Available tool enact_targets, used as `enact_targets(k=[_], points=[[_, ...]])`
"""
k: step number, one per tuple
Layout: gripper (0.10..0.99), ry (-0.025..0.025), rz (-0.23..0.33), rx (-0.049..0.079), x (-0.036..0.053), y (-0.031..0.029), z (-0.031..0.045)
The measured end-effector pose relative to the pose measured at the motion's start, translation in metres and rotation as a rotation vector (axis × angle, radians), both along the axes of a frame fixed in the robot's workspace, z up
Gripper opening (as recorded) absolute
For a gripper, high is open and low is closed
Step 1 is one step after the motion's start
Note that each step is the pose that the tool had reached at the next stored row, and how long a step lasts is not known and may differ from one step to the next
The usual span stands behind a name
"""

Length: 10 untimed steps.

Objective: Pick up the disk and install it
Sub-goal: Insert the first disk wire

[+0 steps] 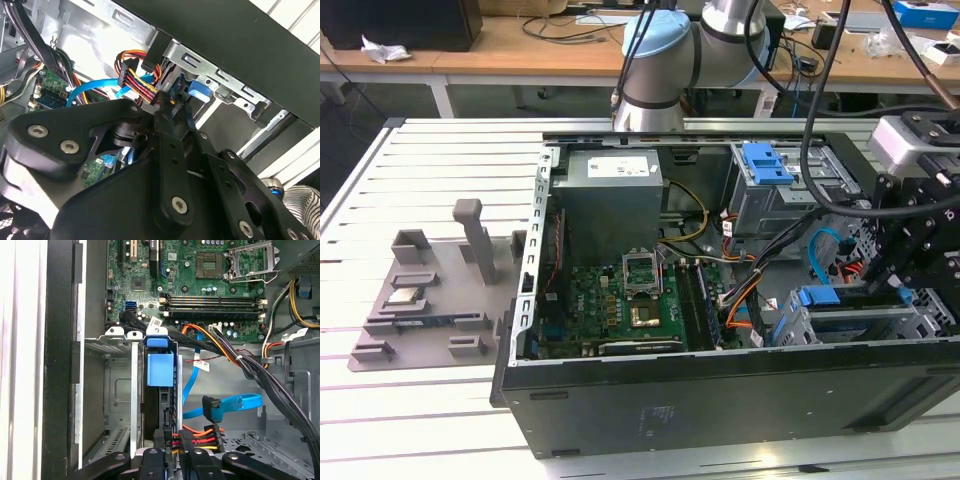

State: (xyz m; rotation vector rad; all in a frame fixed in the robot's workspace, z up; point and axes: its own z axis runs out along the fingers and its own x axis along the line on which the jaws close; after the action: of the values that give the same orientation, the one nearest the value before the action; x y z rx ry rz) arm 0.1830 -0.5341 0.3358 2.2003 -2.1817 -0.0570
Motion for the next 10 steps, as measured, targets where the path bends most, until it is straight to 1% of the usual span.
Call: enact_targets(k=[1,2,5,6,8,9,10], points=[[0.247,-0.0001,0.000,0.000,0.0000,0.0002,0.0054],[0.247,-0.0002,0.000,0.000,-0.0001,0.0007,0.0087],[0.231,-0.0002,0.000,0.000,0.0000,0.0022,0.0143],[0.106,-0.0002,0.000,0.000,-0.0001,0.0027,0.0186],[0.106,-0.0003,0.000,0.000,0.0000,0.0033,0.0271],[0.106,-0.0003,0.000,0.000,0.0000,0.0033,0.0300],[0.106,-0.0003,0.000,0.000,0.0000,0.0035,0.0348]])
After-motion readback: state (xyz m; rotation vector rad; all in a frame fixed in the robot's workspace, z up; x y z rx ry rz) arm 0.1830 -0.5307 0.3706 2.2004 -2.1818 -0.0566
